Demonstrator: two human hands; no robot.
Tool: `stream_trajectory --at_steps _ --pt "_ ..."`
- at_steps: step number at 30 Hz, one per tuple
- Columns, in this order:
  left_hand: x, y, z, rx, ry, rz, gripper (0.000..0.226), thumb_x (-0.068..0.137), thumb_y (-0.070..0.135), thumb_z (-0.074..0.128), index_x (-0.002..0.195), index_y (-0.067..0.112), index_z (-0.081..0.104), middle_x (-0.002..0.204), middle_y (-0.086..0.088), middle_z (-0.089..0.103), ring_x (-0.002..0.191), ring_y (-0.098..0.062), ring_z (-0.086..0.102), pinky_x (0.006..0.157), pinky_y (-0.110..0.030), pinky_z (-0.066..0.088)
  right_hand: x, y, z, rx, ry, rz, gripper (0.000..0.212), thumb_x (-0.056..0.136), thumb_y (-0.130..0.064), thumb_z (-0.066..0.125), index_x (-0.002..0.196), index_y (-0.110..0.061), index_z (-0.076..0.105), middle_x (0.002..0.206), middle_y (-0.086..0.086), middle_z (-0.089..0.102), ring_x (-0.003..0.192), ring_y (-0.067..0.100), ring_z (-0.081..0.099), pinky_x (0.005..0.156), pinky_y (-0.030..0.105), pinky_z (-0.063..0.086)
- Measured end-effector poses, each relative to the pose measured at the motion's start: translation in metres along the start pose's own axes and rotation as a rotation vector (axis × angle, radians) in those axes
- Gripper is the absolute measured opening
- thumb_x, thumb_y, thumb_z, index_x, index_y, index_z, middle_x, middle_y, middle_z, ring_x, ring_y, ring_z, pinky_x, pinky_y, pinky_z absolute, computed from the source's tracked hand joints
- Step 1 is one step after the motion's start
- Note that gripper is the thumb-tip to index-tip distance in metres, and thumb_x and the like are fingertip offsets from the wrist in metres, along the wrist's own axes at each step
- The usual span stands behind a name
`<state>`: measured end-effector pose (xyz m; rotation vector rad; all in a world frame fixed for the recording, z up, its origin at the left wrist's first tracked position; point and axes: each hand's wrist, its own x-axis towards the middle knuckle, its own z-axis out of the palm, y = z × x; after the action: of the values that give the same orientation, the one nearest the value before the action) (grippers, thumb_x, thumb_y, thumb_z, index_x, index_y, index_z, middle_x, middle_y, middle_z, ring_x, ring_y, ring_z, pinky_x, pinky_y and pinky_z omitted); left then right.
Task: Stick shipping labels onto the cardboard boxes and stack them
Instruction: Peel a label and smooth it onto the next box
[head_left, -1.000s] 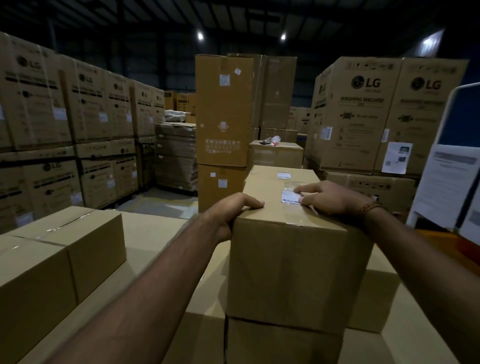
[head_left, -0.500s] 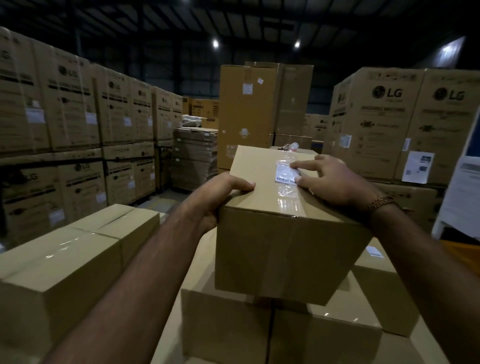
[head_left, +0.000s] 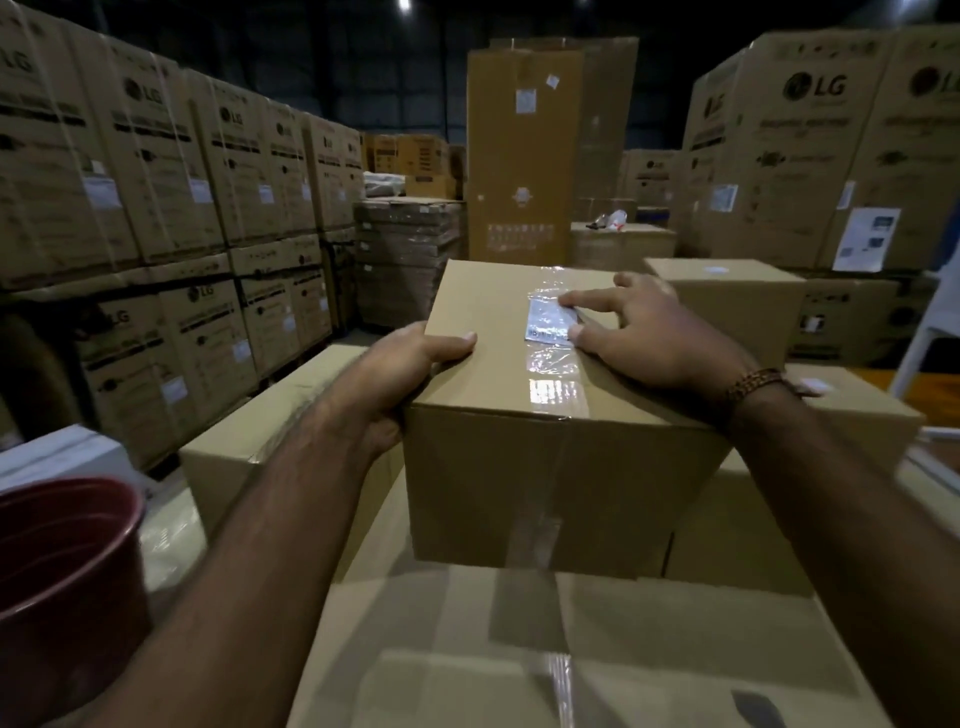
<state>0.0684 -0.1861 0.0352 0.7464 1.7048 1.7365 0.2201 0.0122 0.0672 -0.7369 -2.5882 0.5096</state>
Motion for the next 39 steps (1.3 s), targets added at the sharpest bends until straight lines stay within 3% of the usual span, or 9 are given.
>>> stream_trajectory --at_steps 6,10,14,29,36,39 --pt "-0.048 -0.041 -0.061 -0.016 0.019 -0.075 0.043 0.099 0.028 0.070 0.141 0.027 0.060 0.115 -0.001 0.079 0.103 -0.022 0.077 0.079 -0.036 0.059 -0.045 -0.045 0.061 0.005 -0.042 0.004 0.051 0.101 -0.054 0.056 0.152 -0.055 0.048 0.174 0.004 0.018 0.162 0.030 0.006 0.122 0.073 0.021" --pt "-0.076 -0.084 -0.084 -0.093 0.002 -0.115 0.038 0.101 0.017 0.067 0.138 0.020 0.062 0.111 -0.003 0.080 0.097 -0.019 0.078 0.067 -0.027 0.061 -0.080 -0.051 0.108 -0.001 -0.085 0.021 0.053 0.103 -0.055 0.053 0.154 -0.056 0.042 0.176 0.001 0.014 0.163 0.026 -0.002 0.123 0.074 0.012" --pt "-0.088 -0.124 -0.094 -0.121 0.017 -0.173 0.031 0.101 0.010 0.064 0.132 0.015 0.066 0.108 -0.007 0.080 0.086 -0.017 0.078 0.064 -0.025 0.060 -0.099 -0.043 0.150 0.012 -0.141 0.063 0.053 0.101 -0.054 0.055 0.153 -0.056 0.044 0.177 0.001 0.010 0.163 0.023 -0.007 0.120 0.077 0.007" --pt "-0.066 -0.201 -0.108 -0.057 0.110 -0.284 0.031 0.101 0.010 0.065 0.126 0.028 0.062 0.107 0.000 0.081 0.095 -0.019 0.076 0.084 -0.036 0.060 -0.087 -0.006 0.240 0.083 -0.297 0.085 0.057 0.099 -0.051 0.058 0.154 -0.052 0.044 0.178 0.002 0.003 0.163 0.022 -0.014 0.121 0.075 0.007" --pt "-0.044 -0.229 -0.113 0.005 0.117 -0.312 0.045 0.099 0.011 0.069 0.140 0.023 0.056 0.120 -0.001 0.075 0.108 -0.023 0.073 0.096 -0.041 0.059 -0.077 0.006 0.265 0.077 -0.335 0.092 0.058 0.100 -0.050 0.056 0.156 -0.053 0.040 0.178 0.001 0.001 0.163 0.023 -0.015 0.123 0.070 0.007" --pt "-0.032 -0.236 -0.118 0.076 0.132 -0.287 0.053 0.100 0.026 0.071 0.149 0.026 0.050 0.131 0.002 0.072 0.113 -0.020 0.072 0.102 -0.044 0.056 -0.075 0.008 0.270 0.086 -0.319 0.121 0.058 0.099 -0.051 0.057 0.154 -0.054 0.040 0.178 0.001 0.001 0.162 0.022 -0.016 0.123 0.068 0.006"
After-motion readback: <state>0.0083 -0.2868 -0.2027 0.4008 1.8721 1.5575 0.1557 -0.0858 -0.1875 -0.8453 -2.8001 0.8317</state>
